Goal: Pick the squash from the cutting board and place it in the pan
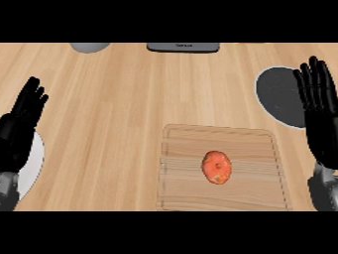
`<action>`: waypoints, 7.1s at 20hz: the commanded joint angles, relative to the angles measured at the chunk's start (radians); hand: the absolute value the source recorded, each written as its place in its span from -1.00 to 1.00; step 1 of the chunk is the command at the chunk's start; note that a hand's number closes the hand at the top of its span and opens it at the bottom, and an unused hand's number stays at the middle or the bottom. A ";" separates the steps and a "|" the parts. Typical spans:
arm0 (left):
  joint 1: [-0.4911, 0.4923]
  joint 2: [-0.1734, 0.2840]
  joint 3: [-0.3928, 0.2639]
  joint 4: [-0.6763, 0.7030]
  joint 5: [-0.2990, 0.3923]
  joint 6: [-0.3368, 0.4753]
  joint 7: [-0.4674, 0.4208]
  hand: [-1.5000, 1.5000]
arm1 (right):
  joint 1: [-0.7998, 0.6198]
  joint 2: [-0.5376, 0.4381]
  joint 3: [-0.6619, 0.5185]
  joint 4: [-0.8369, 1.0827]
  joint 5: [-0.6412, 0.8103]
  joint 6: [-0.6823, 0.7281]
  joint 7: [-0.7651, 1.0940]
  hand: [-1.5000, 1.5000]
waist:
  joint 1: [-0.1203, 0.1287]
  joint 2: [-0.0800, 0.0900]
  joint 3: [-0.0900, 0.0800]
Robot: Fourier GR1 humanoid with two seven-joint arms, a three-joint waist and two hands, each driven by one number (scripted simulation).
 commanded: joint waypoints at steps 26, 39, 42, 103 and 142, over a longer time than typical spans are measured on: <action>-0.122 -0.103 0.040 0.174 -0.013 -0.080 -0.080 0.00 | -0.032 -0.545 0.098 0.109 0.297 0.510 -0.205 -1.00 | -0.011 -0.005 0.022; -0.115 -0.197 0.051 0.202 -0.093 -0.086 -0.086 0.00 | -0.201 -0.351 0.150 -0.135 0.237 0.652 0.230 -1.00 | -0.009 -0.004 0.022; -0.054 -0.189 0.061 0.171 -0.097 -0.115 -0.134 0.00 | -0.143 -0.327 0.177 -0.184 0.214 0.692 0.219 -1.00 | -0.008 -0.005 0.022; -0.128 -0.336 0.248 0.205 -0.239 -0.258 -0.085 0.00 | -0.132 0.018 0.415 0.284 1.185 0.646 0.130 -1.00 | -0.008 -0.003 0.023; -0.111 -0.337 0.265 0.176 -0.283 -0.275 -0.059 0.00 | 0.223 0.214 0.341 -0.352 1.296 0.298 0.373 1.00 | -0.024 -0.007 0.023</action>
